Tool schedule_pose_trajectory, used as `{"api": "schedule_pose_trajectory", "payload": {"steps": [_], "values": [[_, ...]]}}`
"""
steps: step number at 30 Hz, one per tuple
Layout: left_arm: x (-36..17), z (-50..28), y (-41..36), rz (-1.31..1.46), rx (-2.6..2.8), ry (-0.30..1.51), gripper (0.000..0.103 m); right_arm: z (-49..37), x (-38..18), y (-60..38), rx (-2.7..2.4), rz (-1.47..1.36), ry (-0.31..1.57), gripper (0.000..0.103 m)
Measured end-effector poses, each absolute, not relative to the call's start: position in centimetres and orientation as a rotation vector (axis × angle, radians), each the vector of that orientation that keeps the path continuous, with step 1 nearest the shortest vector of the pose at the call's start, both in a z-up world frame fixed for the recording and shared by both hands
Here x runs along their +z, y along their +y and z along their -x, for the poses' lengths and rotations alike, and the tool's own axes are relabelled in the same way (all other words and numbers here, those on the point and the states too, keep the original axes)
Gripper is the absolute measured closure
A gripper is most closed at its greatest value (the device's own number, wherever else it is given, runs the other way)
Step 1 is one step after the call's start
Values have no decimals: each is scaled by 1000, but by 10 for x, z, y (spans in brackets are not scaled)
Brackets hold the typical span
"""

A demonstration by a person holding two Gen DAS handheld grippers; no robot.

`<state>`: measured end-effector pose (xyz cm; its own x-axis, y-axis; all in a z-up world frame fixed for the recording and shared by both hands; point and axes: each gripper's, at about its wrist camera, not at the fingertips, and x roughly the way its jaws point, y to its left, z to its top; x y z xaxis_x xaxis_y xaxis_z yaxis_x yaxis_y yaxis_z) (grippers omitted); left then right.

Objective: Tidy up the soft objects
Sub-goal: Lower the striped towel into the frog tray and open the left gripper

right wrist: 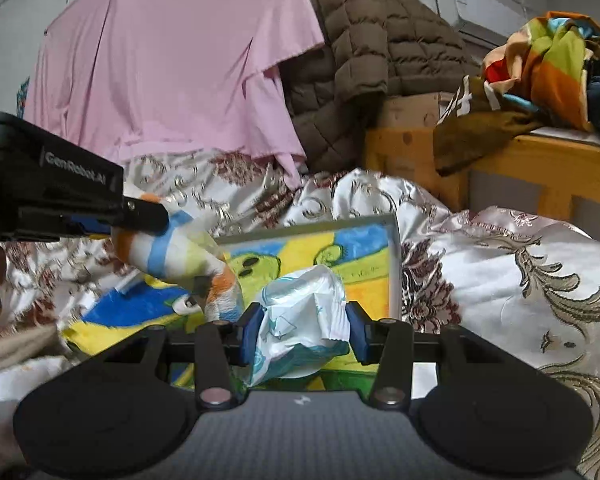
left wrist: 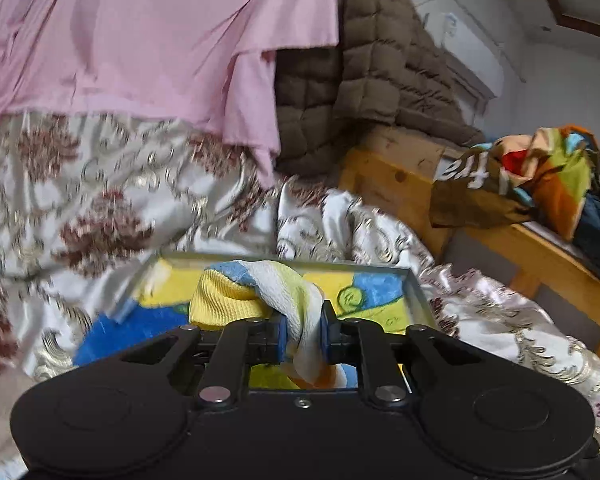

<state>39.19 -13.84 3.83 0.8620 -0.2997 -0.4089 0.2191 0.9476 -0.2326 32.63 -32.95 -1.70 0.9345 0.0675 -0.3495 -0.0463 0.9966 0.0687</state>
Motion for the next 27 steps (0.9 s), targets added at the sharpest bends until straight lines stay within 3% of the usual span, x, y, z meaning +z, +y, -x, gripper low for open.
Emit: {"api": "schedule_pose_trajectory", "payload": {"steps": [19,23,27], "values": [[-23,-409,-136,177,-212,672,79,-341,-32,-314,54,27,436,40],[-23,-405,-136,156,-201,678,70,-341,-32,-317,54,22,444,34],[-19,-399,-134,148,-190,669,53,-339,-30,-318,56,19,442,28]]}}
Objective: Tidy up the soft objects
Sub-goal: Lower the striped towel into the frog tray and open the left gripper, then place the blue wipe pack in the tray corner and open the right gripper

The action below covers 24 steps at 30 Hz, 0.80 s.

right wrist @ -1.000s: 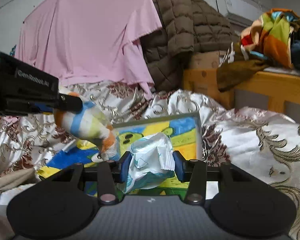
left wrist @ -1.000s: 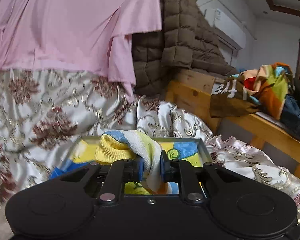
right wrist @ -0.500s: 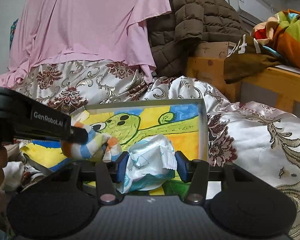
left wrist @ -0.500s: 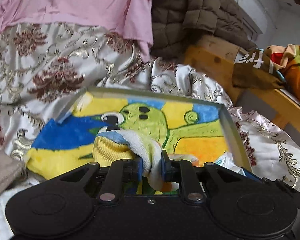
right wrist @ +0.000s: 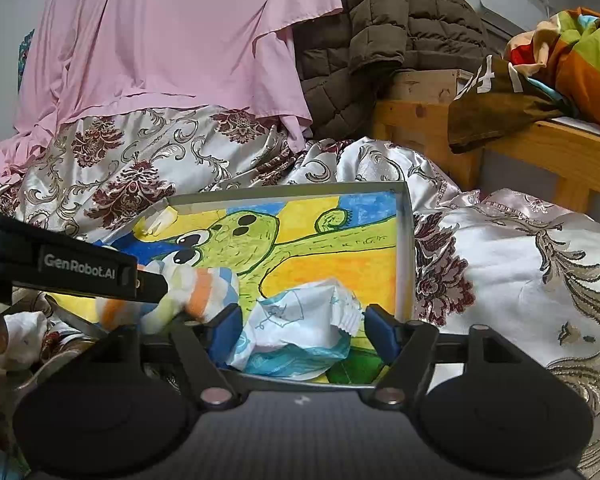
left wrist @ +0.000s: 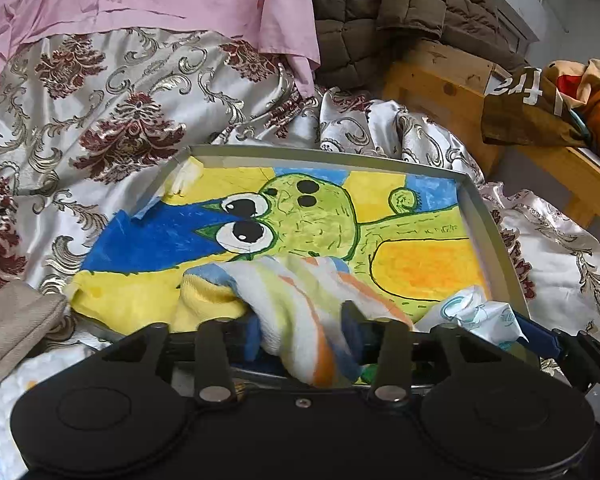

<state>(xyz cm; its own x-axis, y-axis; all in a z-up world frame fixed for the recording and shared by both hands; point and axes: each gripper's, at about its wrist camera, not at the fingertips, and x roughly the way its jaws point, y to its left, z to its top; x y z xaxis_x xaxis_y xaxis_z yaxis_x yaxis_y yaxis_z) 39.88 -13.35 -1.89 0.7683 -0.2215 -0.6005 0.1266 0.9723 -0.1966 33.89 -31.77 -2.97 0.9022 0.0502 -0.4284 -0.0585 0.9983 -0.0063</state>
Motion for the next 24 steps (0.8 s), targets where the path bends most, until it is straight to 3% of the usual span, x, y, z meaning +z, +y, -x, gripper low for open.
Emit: {"api": "schedule_pose_trajectory", "payload": {"steps": [4,12,24], "values": [[-14,-393,-129,159,-173,651,45,-336,-25,-319,56,11,433,20],[0,-373,-122,152,-133,592,13,-327,-15,-321,29,5,402,4],[25,-334,-105,144,-101,539,2,-302,4,-329,-3,-17,352,0]]}}
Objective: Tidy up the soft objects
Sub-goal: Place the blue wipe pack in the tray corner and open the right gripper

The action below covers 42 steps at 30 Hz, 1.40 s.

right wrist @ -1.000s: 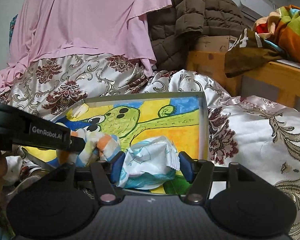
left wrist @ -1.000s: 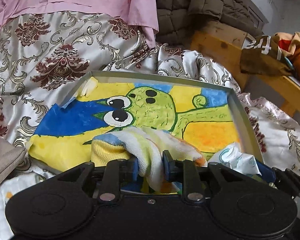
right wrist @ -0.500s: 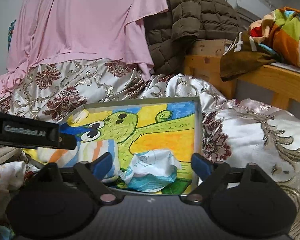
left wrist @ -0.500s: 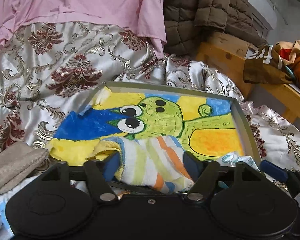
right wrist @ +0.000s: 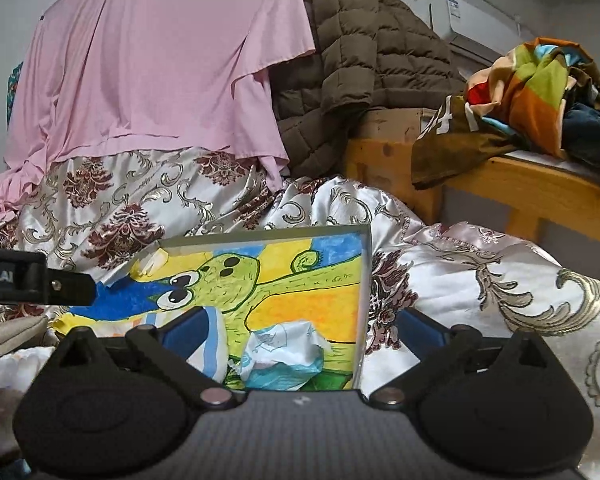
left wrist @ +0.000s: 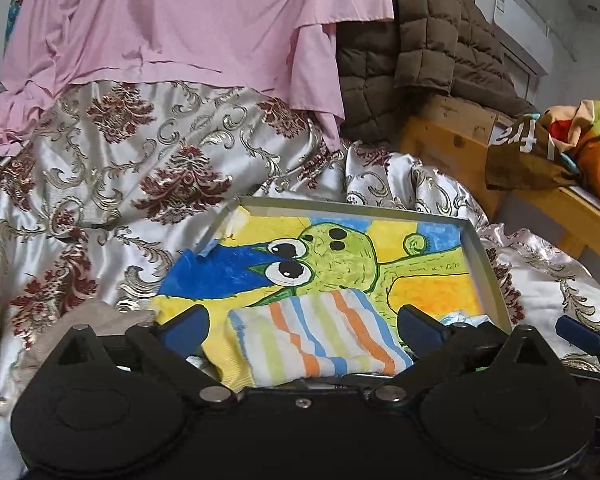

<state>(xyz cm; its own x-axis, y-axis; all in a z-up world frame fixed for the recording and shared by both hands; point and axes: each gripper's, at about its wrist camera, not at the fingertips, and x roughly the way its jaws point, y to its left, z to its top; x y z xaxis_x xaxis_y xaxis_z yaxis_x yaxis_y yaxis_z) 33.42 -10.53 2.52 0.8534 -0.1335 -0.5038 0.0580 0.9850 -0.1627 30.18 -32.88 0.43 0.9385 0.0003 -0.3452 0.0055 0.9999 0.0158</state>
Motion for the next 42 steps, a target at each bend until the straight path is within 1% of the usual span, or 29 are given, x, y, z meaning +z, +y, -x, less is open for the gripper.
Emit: {"api": "schedule_pose_trajectory", "payload": {"steps": [9,22,42], "values": [[37,-303,-95,132,-98,515,1,-278,13,-328,14,-26,349,0],[40,-256,-80,111,-87,476,1,-241,23,-311,35,43,327,0],[31,-166,-63,113,-64,392,1,-175,25,-285,77,104,328,0]]}}
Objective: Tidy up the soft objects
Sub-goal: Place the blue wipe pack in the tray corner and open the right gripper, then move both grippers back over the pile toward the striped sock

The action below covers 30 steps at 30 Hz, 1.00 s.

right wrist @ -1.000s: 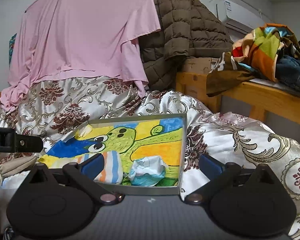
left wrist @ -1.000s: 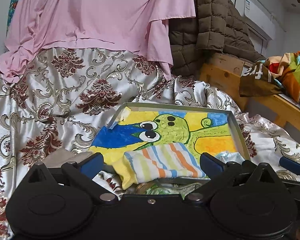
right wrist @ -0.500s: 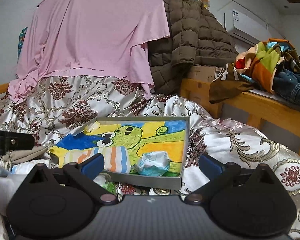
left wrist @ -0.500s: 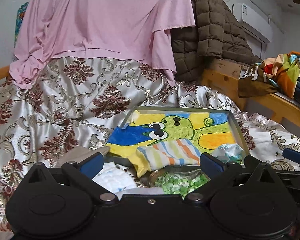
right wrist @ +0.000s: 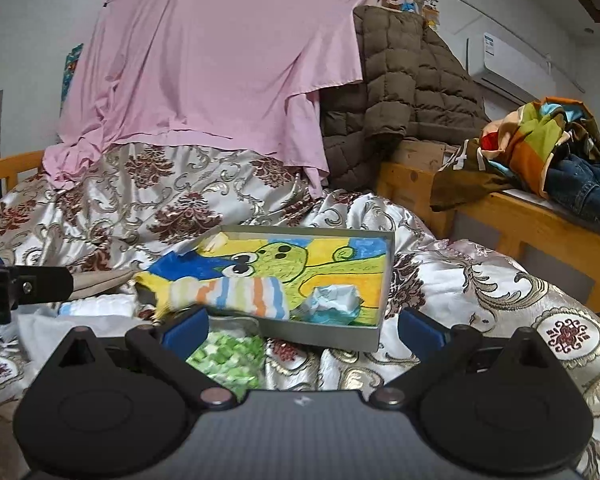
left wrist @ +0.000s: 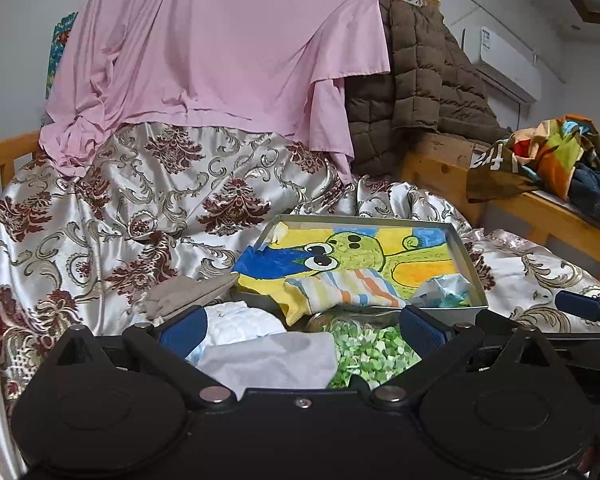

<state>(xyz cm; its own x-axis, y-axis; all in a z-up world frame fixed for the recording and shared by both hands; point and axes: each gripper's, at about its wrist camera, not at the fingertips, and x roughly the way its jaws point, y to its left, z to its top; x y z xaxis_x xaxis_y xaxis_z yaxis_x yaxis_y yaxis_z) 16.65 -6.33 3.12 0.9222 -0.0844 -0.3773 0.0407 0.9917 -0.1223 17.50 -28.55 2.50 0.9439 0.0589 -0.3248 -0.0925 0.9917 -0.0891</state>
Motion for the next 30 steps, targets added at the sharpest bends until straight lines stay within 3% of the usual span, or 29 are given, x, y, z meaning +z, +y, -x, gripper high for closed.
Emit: {"api": "schedule_pose_trajectory", "payload": {"steps": [30], "values": [[-7,-88,-20,72,-98,441,1,-87,9,-245,48,234,378,0]]}}
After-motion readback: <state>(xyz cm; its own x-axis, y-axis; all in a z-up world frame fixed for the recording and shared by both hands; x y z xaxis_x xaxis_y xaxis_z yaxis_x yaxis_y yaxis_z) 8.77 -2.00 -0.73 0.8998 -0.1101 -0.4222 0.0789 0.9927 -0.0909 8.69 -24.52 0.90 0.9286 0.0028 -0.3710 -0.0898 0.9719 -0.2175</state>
